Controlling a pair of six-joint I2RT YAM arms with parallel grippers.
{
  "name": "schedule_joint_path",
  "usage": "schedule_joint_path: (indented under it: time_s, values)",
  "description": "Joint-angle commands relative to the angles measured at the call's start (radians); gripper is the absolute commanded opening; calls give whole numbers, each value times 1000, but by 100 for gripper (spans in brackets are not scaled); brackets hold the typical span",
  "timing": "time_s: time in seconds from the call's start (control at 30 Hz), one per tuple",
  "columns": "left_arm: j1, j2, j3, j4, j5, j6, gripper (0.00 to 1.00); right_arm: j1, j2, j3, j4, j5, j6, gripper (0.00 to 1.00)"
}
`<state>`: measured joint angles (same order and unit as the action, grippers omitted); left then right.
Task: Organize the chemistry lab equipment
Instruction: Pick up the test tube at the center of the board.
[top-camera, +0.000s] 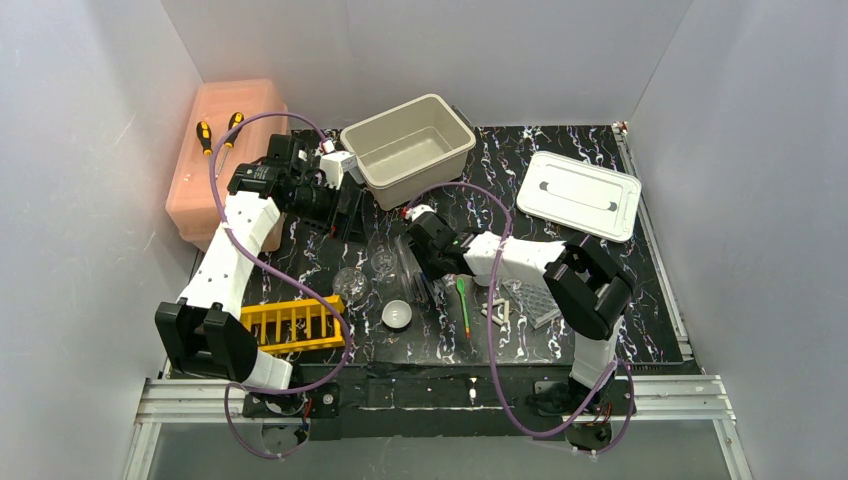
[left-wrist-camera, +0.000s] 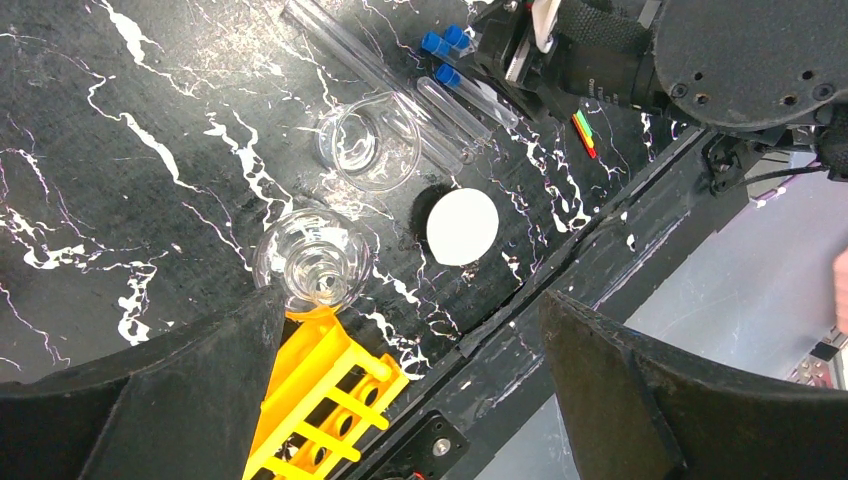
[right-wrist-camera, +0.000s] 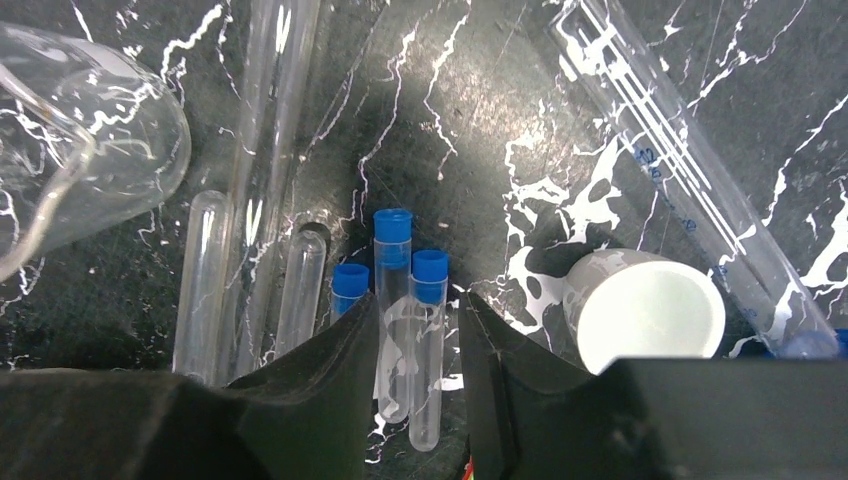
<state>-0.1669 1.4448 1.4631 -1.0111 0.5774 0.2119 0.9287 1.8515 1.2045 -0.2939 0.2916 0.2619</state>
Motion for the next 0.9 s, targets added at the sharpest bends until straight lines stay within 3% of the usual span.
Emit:
schedule_joint_path:
  time_s: [0.0,0.2,0.47,0.87]
  values:
    - [2,-41,0,-34,23,17,98,-8,-38,60,-5,5,-26,44]
    - [1,-44,-8,-38,22,31,98,-18,-51,66,0,0,-31,48]
    - [2,-46,-19,-38,20,32,98,-33,-13,51,5,-18,-13,40]
    - [1,-49,-28,-35,15,39,98,-33,28,29,30,-46,0,38]
